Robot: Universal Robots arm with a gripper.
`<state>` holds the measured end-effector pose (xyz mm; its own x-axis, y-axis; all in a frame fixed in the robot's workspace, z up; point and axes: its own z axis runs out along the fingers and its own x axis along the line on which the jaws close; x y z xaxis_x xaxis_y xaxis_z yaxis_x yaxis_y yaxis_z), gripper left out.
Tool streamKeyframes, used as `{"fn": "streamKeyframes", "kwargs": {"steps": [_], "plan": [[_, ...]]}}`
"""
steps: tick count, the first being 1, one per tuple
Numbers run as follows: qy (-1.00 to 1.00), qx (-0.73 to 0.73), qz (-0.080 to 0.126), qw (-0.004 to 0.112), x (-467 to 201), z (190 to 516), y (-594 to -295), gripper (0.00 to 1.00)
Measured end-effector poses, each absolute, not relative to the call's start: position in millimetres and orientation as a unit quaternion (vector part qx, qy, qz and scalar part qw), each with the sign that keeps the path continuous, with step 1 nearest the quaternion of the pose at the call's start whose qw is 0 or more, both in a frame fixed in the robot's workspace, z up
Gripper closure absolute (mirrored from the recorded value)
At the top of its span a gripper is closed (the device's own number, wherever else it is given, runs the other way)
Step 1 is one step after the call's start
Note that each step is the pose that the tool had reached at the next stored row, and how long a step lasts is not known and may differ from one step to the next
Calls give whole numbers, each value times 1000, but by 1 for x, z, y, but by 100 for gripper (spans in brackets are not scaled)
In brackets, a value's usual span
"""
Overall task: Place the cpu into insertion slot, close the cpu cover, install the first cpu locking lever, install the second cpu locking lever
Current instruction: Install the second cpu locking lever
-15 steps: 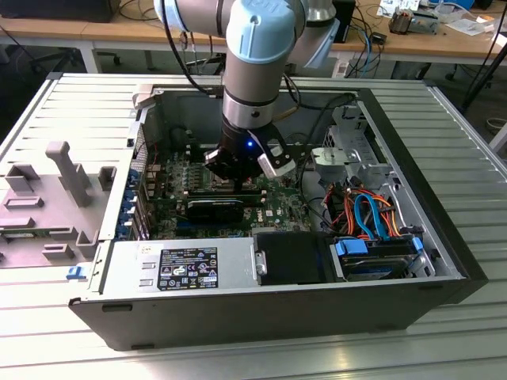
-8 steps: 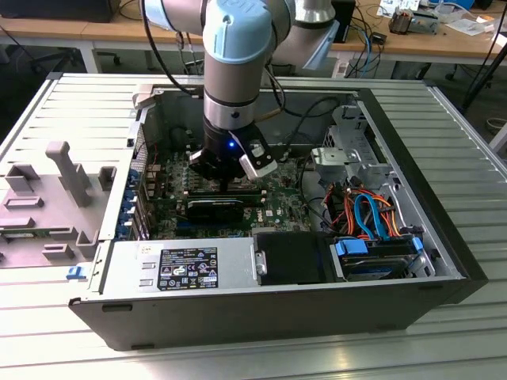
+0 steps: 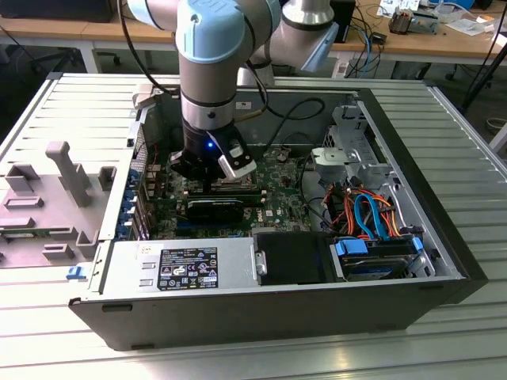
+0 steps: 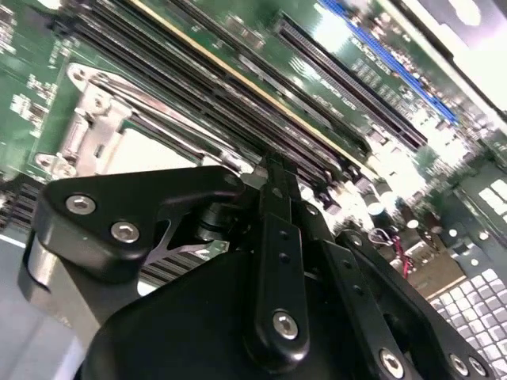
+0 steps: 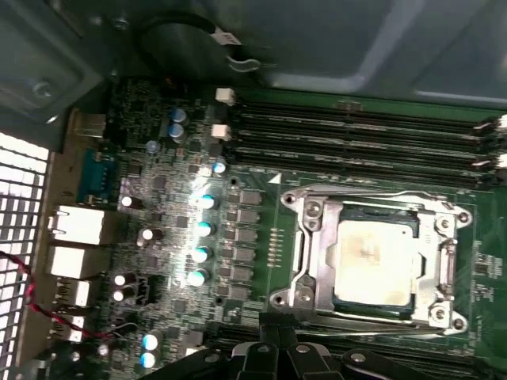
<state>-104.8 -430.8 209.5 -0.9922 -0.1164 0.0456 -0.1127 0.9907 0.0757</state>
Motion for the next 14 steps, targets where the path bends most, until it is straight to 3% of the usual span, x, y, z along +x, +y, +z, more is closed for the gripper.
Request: {"fn": "streamKeyframes", "kwargs": {"steps": [14], "plan": [[-997, 65, -41, 25, -106, 208, -428, 89]]}}
